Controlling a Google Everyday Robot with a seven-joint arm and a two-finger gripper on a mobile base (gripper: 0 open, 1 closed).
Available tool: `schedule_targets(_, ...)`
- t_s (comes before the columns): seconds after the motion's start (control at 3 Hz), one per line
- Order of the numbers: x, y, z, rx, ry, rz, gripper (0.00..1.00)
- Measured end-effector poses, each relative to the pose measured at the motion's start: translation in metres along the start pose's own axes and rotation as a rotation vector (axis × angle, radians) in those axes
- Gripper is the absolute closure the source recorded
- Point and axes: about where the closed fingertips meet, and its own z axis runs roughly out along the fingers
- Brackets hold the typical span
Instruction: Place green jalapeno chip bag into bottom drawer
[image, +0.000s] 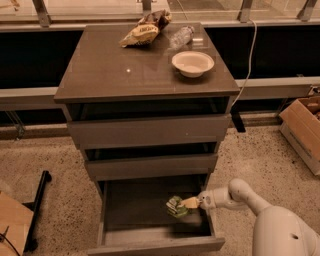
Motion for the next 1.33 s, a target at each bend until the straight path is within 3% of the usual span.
schedule_targets(0.33, 0.0035, -0.0057, 0.0108, 0.011, 0.0, 0.007, 1.0)
schedule_targets(0.67, 0.0046, -0.0056, 0.0143, 0.008, 0.002, 0.009, 0.86)
schedule_targets(1.33, 0.0065, -0.0042, 0.0202, 0.001, 0.008, 0.011, 0.39)
